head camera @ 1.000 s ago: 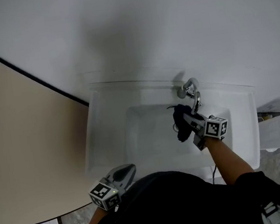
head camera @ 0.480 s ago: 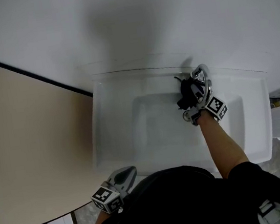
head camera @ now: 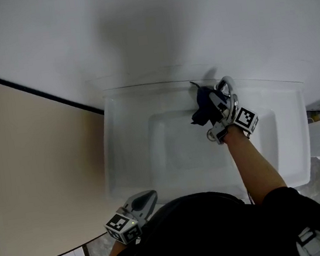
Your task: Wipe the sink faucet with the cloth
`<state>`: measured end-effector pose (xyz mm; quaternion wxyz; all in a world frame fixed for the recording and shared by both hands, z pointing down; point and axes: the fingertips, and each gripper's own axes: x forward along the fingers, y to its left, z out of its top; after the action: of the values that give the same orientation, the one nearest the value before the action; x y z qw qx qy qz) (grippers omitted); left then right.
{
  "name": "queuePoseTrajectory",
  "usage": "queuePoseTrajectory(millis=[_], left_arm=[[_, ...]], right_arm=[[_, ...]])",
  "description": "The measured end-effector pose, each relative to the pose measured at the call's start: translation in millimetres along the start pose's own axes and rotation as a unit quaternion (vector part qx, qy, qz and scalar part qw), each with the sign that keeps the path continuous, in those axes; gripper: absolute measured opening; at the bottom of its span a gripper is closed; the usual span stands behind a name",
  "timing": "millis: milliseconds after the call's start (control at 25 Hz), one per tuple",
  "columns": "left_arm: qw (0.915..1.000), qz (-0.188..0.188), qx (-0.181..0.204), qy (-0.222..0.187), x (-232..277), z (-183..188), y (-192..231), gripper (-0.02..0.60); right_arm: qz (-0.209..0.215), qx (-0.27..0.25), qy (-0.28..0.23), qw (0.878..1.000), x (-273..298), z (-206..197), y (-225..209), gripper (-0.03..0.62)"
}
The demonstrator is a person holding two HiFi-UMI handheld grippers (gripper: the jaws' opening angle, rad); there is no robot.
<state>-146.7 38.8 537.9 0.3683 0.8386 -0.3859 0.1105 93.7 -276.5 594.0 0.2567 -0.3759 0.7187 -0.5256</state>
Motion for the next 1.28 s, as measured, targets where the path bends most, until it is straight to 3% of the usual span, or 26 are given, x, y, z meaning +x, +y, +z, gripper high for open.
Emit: queuePoseTrajectory(millis=[80,240,320,400,480,520,560,600,720,840,920,1000,1120,1160,1200,1240,1280], left_arm=[[1.0,0.0,-0.002,-0.001,1.4,0.2,-2.9,0.0],[0.9999,0.004,-0.002,-0.012,-1.5,1.4,-0.7,0.0],[0.9997,0.001,-0.01,-0.023,-4.9,1.0,4.4,0.0],[0.999,-0.004,-0.019,-0.039,-4.0,0.1,5.5,0.0],[0.9983,-0.009,-0.016,-0.056,-1.3,1.4,5.0,0.0],[0.9979,-0.013,-0.009,-0.062,-1.3,2.3,5.5,0.0],[0.9976,-0.019,0.0,-0.067,-2.2,3.3,6.3,0.0],[0.9972,-0.025,0.009,-0.07,-3.5,4.9,7.0,0.0],[0.9953,-0.035,0.033,-0.084,-8.5,10.2,6.9,0.0],[0.9928,-0.036,0.043,-0.105,-16.3,15.1,6.0,0.0],[0.9917,-0.037,0.044,-0.116,-22.4,18.0,7.7,0.0],[0.9911,-0.035,0.043,-0.121,-28.7,16.3,10.1,0.0],[0.9906,-0.018,0.037,-0.131,-41.1,7.6,14.3,0.0],[0.9905,-0.011,0.033,-0.133,-45.8,5.1,15.9,0.0],[0.9905,-0.006,0.028,-0.135,-50.2,3.3,18.2,0.0],[0.9904,-0.001,0.024,-0.136,-53.9,1.8,21.7,0.0],[0.9902,0.003,0.02,-0.138,-56.8,0.3,26.5,0.0]], right_arm=[[-0.035,0.01,0.004,0.999,0.7,-5.5,-28.6,0.071],[-0.073,-0.028,0.014,0.997,-2.4,-9.2,-50.0,0.071],[-0.09,-0.049,0.067,0.993,-12.2,-31.4,-52.7,0.071],[-0.092,-0.108,0.186,0.972,-39.7,-79.3,-44.5,0.071],[-0.078,-0.197,0.318,0.924,-79.4,-134.4,-26.0,0.071],[-0.063,-0.255,0.373,0.89,-94.9,-158.8,-11.9,0.071],[-0.043,-0.325,0.417,0.848,-103.3,-178.2,6.2,0.071],[-0.021,-0.402,0.449,0.798,-103.6,-190.7,28.2,0.071],[0.036,-0.594,0.481,0.643,-68.2,-191.6,104.6,0.072],[0.052,-0.7,0.496,0.511,-12.8,-169.4,165.5,0.072],[0.033,-0.731,0.543,0.413,19.3,-153.6,170.9,0.074],[-0.011,-0.731,0.608,0.311,43.7,-133.6,147.4,0.074],[-0.106,-0.704,0.689,0.138,56.1,-84.9,76.7,0.074],[-0.137,-0.685,0.71,0.087,50.9,-67.3,51.9,0.074],[-0.166,-0.666,0.726,0.042,43.0,-49.2,29.9,0.074],[-0.191,-0.648,0.737,0.011,34.3,-33.1,11.2,0.074],[-0.209,-0.633,0.746,-0.003,26.6,-22.1,-4.4,0.074]])
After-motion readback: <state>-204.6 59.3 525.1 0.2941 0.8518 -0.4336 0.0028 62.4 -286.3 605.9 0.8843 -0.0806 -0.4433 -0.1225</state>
